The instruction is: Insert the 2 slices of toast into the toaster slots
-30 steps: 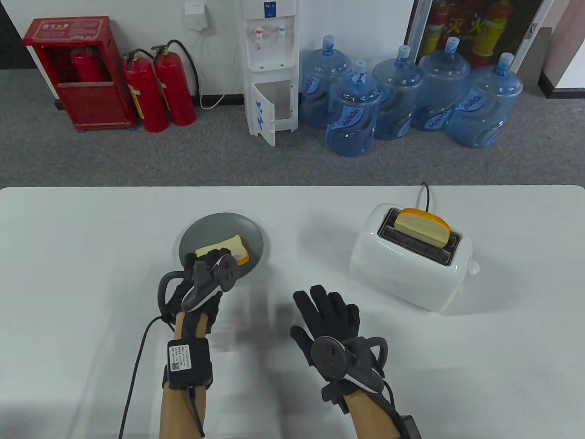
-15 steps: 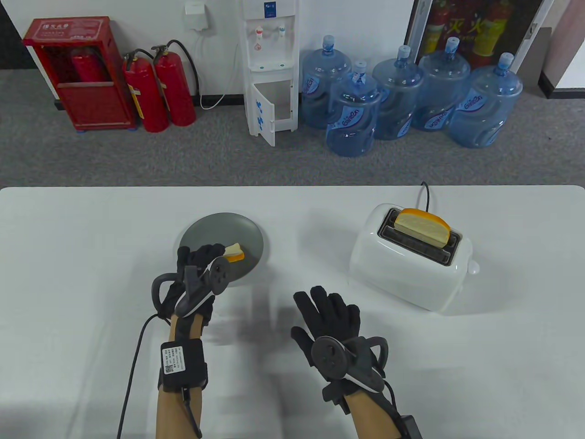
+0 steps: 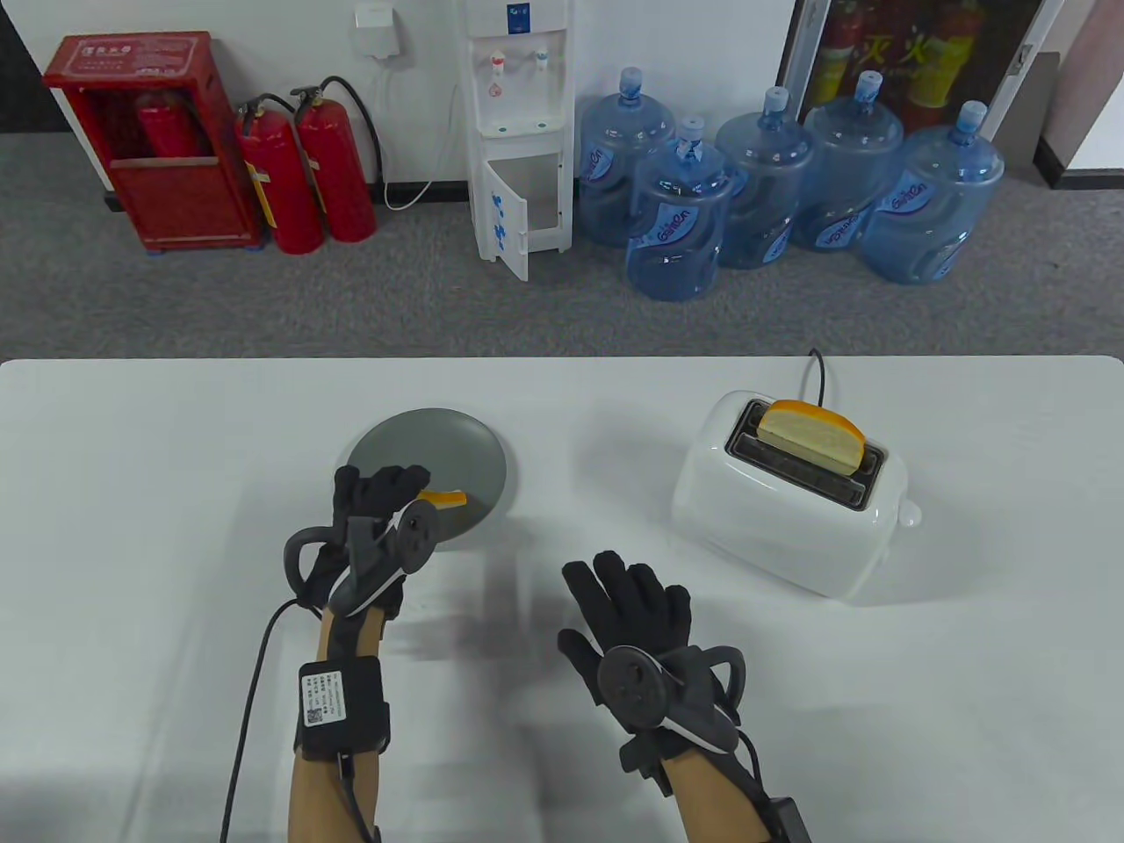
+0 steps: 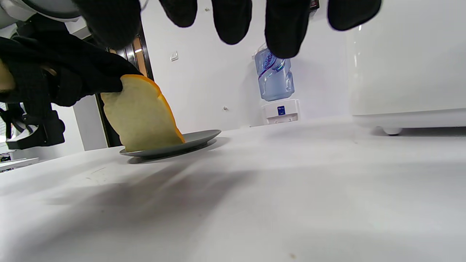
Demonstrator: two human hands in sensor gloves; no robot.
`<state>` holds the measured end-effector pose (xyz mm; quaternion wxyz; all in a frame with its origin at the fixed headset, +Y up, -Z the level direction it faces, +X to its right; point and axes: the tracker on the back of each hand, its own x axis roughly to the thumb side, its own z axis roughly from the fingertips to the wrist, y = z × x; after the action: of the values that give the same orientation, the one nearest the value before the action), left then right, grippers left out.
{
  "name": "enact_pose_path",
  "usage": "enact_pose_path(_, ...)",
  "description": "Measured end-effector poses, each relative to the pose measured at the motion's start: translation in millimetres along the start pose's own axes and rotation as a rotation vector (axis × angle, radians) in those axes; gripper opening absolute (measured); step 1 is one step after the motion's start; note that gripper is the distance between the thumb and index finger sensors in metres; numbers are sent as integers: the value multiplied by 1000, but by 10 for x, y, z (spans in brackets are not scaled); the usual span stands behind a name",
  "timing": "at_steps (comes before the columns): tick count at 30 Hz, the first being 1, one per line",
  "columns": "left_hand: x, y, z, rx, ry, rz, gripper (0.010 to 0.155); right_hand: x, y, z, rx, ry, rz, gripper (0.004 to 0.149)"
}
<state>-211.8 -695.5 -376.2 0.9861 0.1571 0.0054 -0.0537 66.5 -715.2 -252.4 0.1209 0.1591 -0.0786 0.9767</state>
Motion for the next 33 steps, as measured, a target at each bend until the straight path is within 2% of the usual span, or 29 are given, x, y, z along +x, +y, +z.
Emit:
enact_pose_path(13,-95,219,164,66,-18,30,43,29,13,7,7,-10,6,69)
enact_pose_path(26,-325,513,615,106,-10,105,44,108,16,27,12,-37,8,70)
enact_pose_path(33,-288,605,820,122,-50,151,44,103,18,32,4,-50,14,70)
